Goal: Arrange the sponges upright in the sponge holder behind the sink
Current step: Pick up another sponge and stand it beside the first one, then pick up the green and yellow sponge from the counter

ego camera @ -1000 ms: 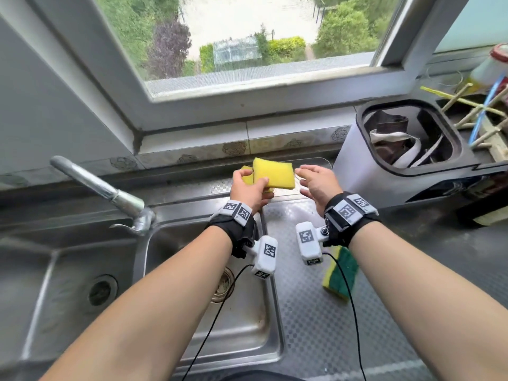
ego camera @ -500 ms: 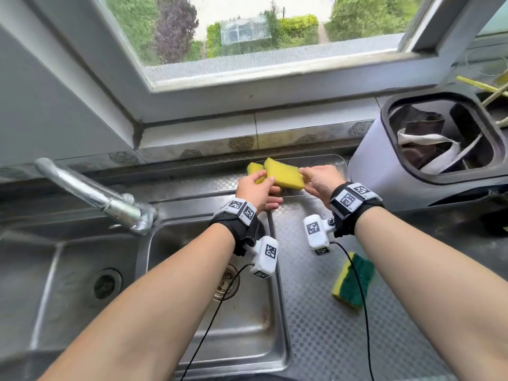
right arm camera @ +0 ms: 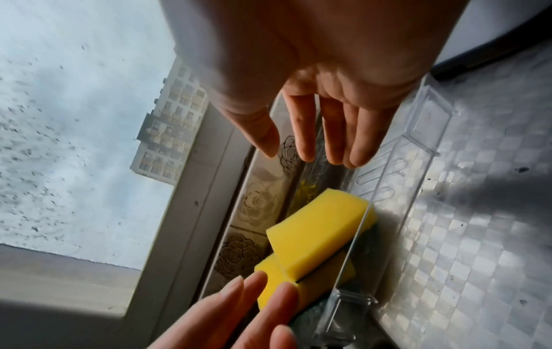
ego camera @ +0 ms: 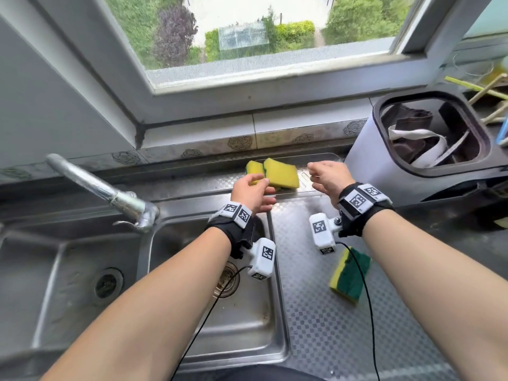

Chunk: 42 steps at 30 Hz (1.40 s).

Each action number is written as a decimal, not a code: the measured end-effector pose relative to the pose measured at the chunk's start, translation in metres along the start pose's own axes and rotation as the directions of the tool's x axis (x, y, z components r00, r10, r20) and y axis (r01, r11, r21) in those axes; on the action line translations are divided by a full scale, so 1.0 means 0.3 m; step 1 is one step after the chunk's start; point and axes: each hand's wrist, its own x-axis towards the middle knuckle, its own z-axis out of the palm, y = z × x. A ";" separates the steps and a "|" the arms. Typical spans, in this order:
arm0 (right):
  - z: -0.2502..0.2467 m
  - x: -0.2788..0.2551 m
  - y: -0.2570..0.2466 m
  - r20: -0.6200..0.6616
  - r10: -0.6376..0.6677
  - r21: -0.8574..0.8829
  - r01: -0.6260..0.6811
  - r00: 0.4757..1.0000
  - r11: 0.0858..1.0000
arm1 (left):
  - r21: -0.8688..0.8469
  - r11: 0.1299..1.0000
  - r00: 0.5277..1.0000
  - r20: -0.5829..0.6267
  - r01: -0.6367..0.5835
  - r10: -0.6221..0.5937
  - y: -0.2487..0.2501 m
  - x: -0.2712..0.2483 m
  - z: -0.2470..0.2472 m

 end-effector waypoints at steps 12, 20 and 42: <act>-0.282 -0.231 0.218 -0.200 0.050 0.065 -0.038 0.979 0.997 | 0.125 0.987 0.959 0.249 0.105 -0.133 -0.215 -0.255 0.125; -0.377 -0.374 0.444 -0.267 0.243 0.047 -0.240 0.932 0.970 | 0.239 0.961 0.915 0.341 0.139 -0.217 -0.388 -0.353 0.247; 0.134 -0.480 0.358 0.271 -0.012 -0.336 0.107 0.963 0.936 | -0.125 0.954 0.948 0.207 0.272 -0.243 -0.362 -0.362 -0.132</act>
